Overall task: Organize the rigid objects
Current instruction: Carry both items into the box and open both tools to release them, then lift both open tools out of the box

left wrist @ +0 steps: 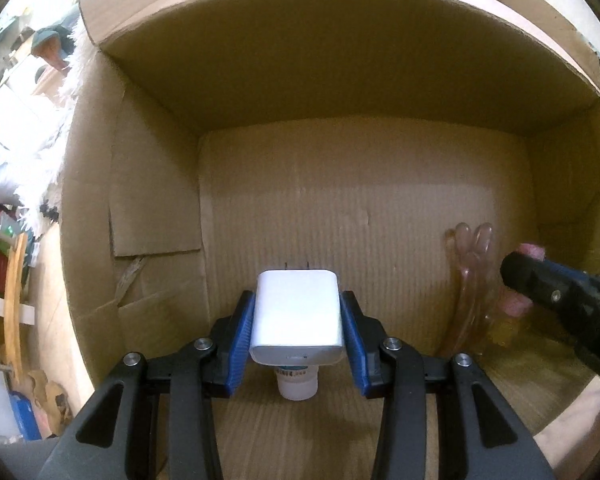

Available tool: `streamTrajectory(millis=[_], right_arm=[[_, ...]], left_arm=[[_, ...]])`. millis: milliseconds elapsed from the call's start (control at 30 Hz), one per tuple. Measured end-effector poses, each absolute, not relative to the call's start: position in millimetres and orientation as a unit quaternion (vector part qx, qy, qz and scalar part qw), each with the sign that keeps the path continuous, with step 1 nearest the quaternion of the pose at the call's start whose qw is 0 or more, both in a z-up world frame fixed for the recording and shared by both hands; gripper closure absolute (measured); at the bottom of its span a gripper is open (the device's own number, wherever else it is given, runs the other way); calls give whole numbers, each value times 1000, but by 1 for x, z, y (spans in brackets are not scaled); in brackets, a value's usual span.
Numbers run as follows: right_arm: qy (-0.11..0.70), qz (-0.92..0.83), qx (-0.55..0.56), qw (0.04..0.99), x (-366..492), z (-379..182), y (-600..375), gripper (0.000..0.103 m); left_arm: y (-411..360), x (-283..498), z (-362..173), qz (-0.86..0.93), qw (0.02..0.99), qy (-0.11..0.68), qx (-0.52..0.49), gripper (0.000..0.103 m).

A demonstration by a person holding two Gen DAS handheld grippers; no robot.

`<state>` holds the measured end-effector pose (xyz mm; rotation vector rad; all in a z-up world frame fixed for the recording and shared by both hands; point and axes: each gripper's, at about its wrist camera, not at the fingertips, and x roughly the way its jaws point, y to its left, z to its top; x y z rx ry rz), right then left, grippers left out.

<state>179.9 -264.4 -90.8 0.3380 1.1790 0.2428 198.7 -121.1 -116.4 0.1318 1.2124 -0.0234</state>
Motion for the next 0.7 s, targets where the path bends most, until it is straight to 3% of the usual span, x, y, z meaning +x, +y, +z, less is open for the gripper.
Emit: streamTrajectory(millis=[133, 333, 367, 400, 433, 533, 600, 700], right_arm=[[542, 118, 166, 815, 178, -87, -269, 76], [525, 128, 173, 823, 176, -78, -271, 73], [522, 130, 174, 825, 175, -76, -271, 66], [519, 131, 176, 826, 174, -74, -272, 45], [513, 138, 182, 827, 173, -72, -272, 40], [506, 141, 176, 833, 171, -65, -269, 34], [500, 151, 182, 833, 171, -62, -268, 24], [493, 157, 186, 835, 171, -57, -268, 18]], left_arm=[[-124, 201, -113, -11, 820, 569, 64, 63], [-131, 204, -105, -21, 817, 572, 62, 51], [-131, 203, -104, -20, 818, 572, 62, 50], [-132, 203, -102, -22, 819, 571, 61, 47], [-133, 203, -100, -22, 819, 571, 59, 42], [-133, 197, -93, -15, 823, 565, 54, 35], [-130, 194, -91, -15, 824, 564, 49, 35], [-129, 193, -86, -13, 824, 564, 43, 35]])
